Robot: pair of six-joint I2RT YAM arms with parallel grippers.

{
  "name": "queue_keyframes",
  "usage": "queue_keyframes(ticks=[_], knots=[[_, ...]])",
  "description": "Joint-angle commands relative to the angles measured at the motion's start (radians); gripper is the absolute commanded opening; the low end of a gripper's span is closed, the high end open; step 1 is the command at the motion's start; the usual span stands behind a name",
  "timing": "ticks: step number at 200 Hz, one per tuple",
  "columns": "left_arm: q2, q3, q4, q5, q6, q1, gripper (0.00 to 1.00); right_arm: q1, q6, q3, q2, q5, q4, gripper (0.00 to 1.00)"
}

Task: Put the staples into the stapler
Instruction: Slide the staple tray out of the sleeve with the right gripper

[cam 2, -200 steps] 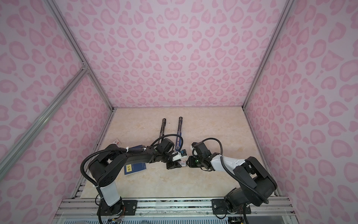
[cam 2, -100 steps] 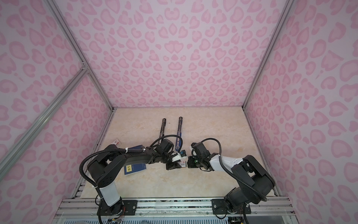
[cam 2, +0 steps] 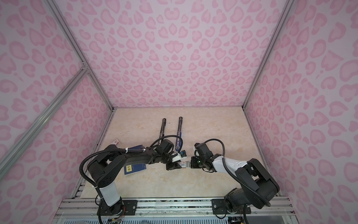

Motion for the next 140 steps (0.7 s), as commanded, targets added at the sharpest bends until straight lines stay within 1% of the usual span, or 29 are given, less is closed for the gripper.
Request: queue_keyframes(ticks=[1, 60, 119, 140], knots=[[0.012, -0.01, -0.107, -0.058, 0.006, 0.001, 0.44, -0.026, -0.02, -0.015, -0.018, 0.042, -0.051, 0.0], [0.007, -0.016, -0.108, -0.08, -0.015, 0.004, 0.43, -0.099, -0.059, -0.031, -0.071, 0.038, -0.105, 0.0], [-0.018, 0.005, -0.152, -0.107, -0.147, 0.004, 0.43, -0.122, -0.042, -0.03, -0.092, 0.05, -0.119, 0.0], [-0.035, 0.011, -0.178, -0.118, -0.195, 0.005, 0.43, -0.123, -0.043, -0.03, -0.087, 0.038, -0.109, 0.0]])
